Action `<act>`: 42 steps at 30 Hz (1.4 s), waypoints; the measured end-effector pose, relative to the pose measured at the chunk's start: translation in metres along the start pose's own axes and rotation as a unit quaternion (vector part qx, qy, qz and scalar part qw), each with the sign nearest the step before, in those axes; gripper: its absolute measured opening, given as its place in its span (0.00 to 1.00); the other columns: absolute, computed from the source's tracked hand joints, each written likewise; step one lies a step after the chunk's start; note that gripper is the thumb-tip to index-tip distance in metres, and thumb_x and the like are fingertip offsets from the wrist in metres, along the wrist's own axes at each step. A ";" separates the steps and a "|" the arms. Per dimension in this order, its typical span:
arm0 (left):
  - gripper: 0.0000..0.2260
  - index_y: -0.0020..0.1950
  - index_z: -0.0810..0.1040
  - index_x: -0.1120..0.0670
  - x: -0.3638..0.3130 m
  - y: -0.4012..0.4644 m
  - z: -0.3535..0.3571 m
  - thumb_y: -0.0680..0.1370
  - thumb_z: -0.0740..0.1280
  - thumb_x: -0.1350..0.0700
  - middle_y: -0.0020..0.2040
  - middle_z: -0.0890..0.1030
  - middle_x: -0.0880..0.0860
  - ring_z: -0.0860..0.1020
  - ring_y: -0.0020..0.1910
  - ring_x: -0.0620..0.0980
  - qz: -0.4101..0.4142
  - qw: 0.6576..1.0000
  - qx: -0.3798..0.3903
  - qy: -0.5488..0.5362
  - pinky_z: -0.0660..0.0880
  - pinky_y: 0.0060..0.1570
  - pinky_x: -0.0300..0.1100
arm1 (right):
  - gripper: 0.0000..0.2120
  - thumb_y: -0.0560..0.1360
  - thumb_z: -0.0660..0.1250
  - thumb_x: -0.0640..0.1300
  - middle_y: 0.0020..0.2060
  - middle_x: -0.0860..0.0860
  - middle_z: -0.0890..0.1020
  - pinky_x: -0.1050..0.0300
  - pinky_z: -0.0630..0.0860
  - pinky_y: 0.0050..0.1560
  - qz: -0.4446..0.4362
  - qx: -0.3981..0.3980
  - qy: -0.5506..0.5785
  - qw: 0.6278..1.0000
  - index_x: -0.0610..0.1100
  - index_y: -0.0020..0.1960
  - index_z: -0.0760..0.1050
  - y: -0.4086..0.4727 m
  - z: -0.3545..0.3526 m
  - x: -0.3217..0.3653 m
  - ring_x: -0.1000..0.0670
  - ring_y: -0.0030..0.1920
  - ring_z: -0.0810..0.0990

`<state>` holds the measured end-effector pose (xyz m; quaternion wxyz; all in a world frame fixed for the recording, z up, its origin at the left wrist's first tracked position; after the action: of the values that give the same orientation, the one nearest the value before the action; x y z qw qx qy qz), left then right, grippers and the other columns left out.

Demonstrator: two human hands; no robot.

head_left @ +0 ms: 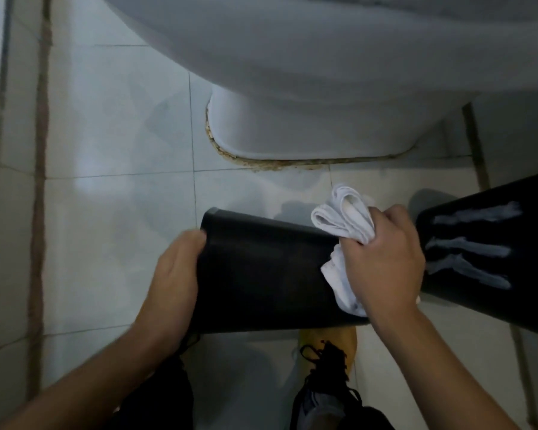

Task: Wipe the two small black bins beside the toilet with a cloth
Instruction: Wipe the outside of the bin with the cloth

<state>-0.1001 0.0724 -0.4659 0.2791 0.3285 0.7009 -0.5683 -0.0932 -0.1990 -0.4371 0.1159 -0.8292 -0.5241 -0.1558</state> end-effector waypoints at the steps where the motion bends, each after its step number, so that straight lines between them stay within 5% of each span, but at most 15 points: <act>1: 0.16 0.49 0.80 0.48 -0.007 0.004 0.002 0.80 0.57 0.41 0.44 0.82 0.47 0.80 0.46 0.45 -0.011 1.000 0.001 -0.001 0.76 0.48 0.47 | 0.09 0.70 0.67 0.43 0.44 0.52 0.71 0.52 0.72 0.45 0.004 -0.003 0.006 1.000 0.45 0.50 0.79 -0.003 -0.001 -0.003 0.46 0.44 0.73; 5: 0.13 0.43 0.73 0.49 -0.027 -0.012 0.005 0.84 0.55 0.48 0.37 0.76 0.47 0.75 0.38 0.40 0.146 0.976 -0.051 0.151 0.69 0.35 0.34 | 0.07 0.68 0.64 0.44 0.43 0.51 0.71 0.53 0.70 0.42 0.008 -0.008 0.059 0.998 0.43 0.44 0.77 -0.024 -0.007 -0.007 0.45 0.42 0.75; 11: 0.12 0.41 0.68 0.49 -0.001 -0.030 -0.009 0.80 0.52 0.48 0.34 0.71 0.49 0.73 0.34 0.44 0.187 0.961 -0.098 0.179 0.67 0.29 0.42 | 0.09 0.69 0.62 0.46 0.42 0.51 0.72 0.51 0.72 0.39 -0.023 -0.008 0.105 0.994 0.42 0.43 0.78 -0.049 -0.007 0.004 0.46 0.40 0.73; 16: 0.11 0.41 0.68 0.49 0.009 -0.035 -0.015 0.79 0.53 0.47 0.32 0.73 0.48 0.75 0.34 0.43 0.191 0.959 -0.104 0.183 0.69 0.29 0.46 | 0.19 0.65 0.67 0.50 0.47 0.47 0.75 0.55 0.71 0.41 -0.254 0.093 0.110 0.956 0.44 0.54 0.79 -0.073 0.004 0.074 0.48 0.44 0.73; 19: 0.13 0.45 0.73 0.42 0.024 -0.034 -0.019 0.78 0.62 0.61 0.36 0.80 0.40 0.78 0.35 0.37 0.138 0.983 -0.073 0.099 0.79 0.37 0.41 | 0.22 0.67 0.72 0.53 0.50 0.51 0.72 0.56 0.73 0.43 -0.346 0.193 0.118 0.911 0.49 0.59 0.75 -0.084 0.025 0.104 0.52 0.47 0.71; 21: 0.11 0.44 0.72 0.38 0.022 -0.034 -0.021 0.77 0.60 0.57 0.38 0.79 0.39 0.76 0.35 0.37 0.185 0.966 -0.078 0.163 0.77 0.40 0.44 | 0.20 0.67 0.69 0.50 0.48 0.52 0.71 0.54 0.73 0.42 -0.317 0.235 0.130 0.910 0.48 0.58 0.77 -0.070 0.034 0.110 0.53 0.46 0.70; 24: 0.11 0.42 0.67 0.48 0.024 -0.035 -0.023 0.79 0.52 0.46 0.34 0.71 0.47 0.72 0.34 0.47 0.213 0.951 -0.092 0.203 0.69 0.34 0.53 | 0.05 0.75 0.68 0.49 0.43 0.57 0.69 0.56 0.66 0.39 -0.155 0.307 0.118 0.932 0.53 0.42 0.72 -0.026 0.047 0.101 0.55 0.41 0.71; 27: 0.12 0.42 0.68 0.49 0.017 -0.038 -0.017 0.79 0.51 0.45 0.34 0.72 0.50 0.73 0.35 0.49 0.220 0.953 -0.076 0.193 0.68 0.32 0.47 | 0.16 0.75 0.71 0.51 0.42 0.53 0.73 0.55 0.66 0.36 -0.059 0.317 0.034 0.946 0.52 0.36 0.65 0.018 0.067 0.068 0.51 0.40 0.75; 32: 0.10 0.44 0.68 0.43 0.019 -0.033 -0.017 0.80 0.51 0.45 0.36 0.73 0.46 0.75 0.36 0.49 0.223 0.952 -0.070 0.197 0.72 0.30 0.47 | 0.12 0.74 0.71 0.51 0.36 0.52 0.78 0.59 0.66 0.31 0.020 0.281 0.037 0.959 0.51 0.36 0.72 0.034 0.062 0.025 0.53 0.35 0.77; 38: 0.11 0.45 0.70 0.46 0.006 -0.029 -0.012 0.80 0.51 0.45 0.38 0.74 0.45 0.75 0.37 0.44 0.240 0.950 -0.070 0.188 0.75 0.35 0.50 | 0.13 0.72 0.73 0.55 0.40 0.53 0.77 0.54 0.72 0.37 -0.066 0.358 0.149 0.919 0.51 0.41 0.70 -0.011 0.030 0.093 0.52 0.39 0.78; 40: 0.15 0.51 0.74 0.55 0.004 -0.029 -0.009 0.81 0.52 0.49 0.39 0.74 0.41 0.77 0.43 0.35 0.261 0.951 -0.065 0.151 0.76 0.46 0.37 | 0.13 0.74 0.70 0.54 0.39 0.54 0.73 0.54 0.71 0.37 -0.160 0.382 0.171 0.894 0.53 0.38 0.68 -0.032 0.029 0.132 0.53 0.38 0.76; 42: 0.12 0.51 0.73 0.53 0.008 -0.032 -0.011 0.81 0.52 0.50 0.39 0.74 0.40 0.76 0.43 0.34 0.264 0.952 -0.059 0.146 0.73 0.44 0.33 | 0.12 0.75 0.70 0.52 0.39 0.53 0.72 0.53 0.72 0.38 -0.185 0.409 0.156 0.880 0.53 0.37 0.69 -0.028 0.043 0.147 0.51 0.39 0.76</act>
<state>-0.1299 0.0796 -0.4500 0.3326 0.5639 0.6545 -0.3781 -0.0541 -0.0496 -0.4200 0.4940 -0.5612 -0.6600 -0.0732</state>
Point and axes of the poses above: each hand's wrist, its own y-axis towards the middle knuckle, its own z-axis out of the palm, x = y × z, the point moved 6 cm from there along y, towards the middle knuckle
